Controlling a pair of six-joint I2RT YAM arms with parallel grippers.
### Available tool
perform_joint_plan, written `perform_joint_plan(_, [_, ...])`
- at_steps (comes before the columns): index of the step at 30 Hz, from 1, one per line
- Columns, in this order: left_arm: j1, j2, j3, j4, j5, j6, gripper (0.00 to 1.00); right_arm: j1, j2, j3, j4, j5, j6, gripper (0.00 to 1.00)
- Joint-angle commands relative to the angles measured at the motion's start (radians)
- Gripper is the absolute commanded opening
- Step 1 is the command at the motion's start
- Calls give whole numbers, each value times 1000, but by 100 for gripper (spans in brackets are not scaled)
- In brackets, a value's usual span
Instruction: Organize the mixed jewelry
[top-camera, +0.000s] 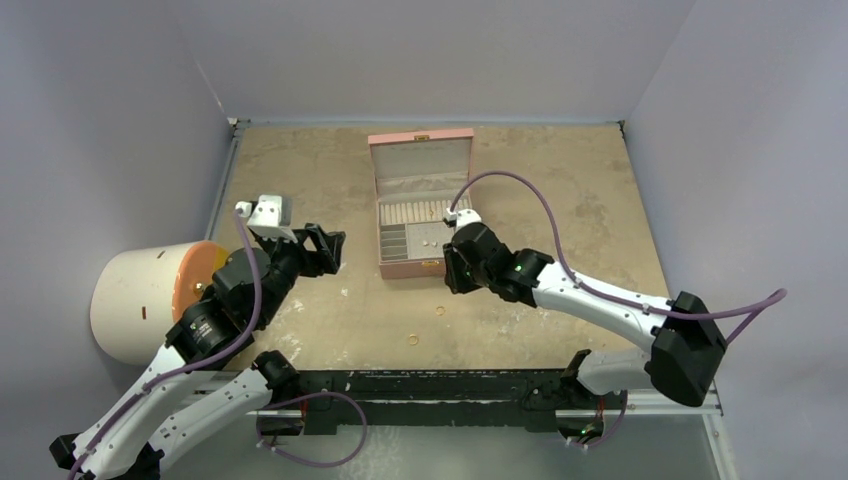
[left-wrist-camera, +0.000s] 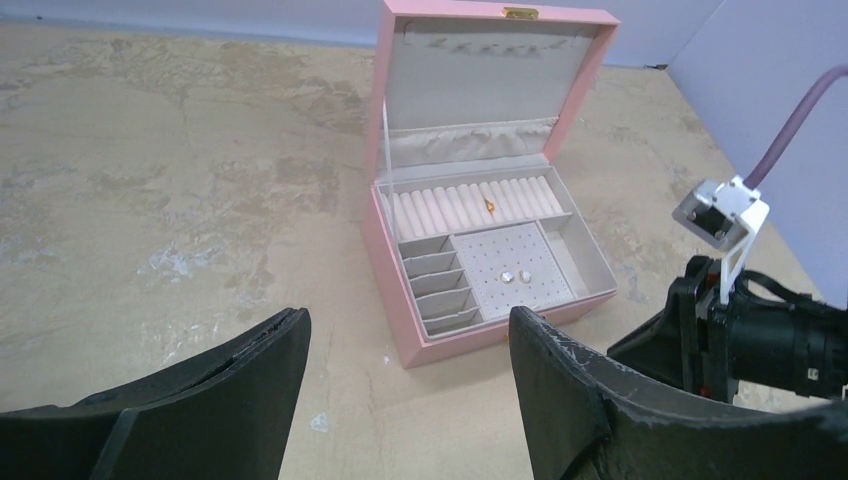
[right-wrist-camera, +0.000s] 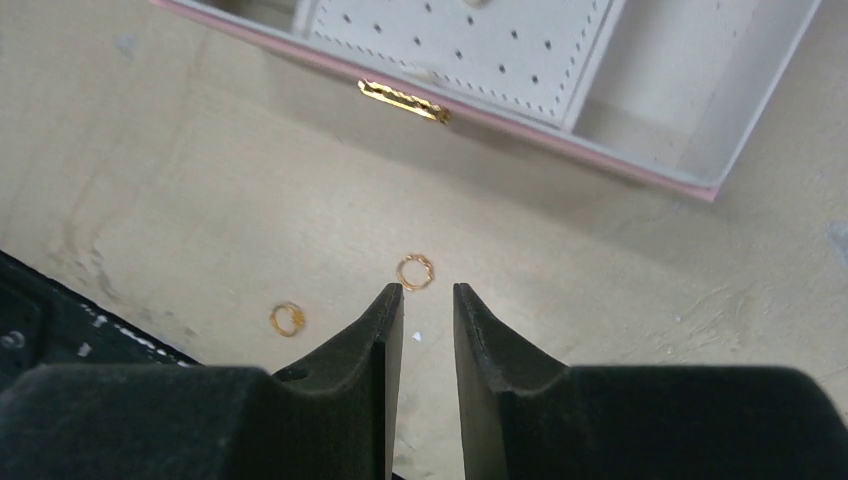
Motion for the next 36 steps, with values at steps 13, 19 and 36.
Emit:
perform_joint_plan(13, [3, -12, -1, 23, -11, -6, 72, -1, 35, -237, 306, -171, -121, 29])
perform_joint_plan(19, [3, -7, 1, 20, -16, -6, 72, -2, 104, -241, 361, -196, -129, 30])
perform_joint_plan(36, [3, -1, 2, 16, -26, -2, 72, -15, 181, -282, 406, -232, -150, 27])
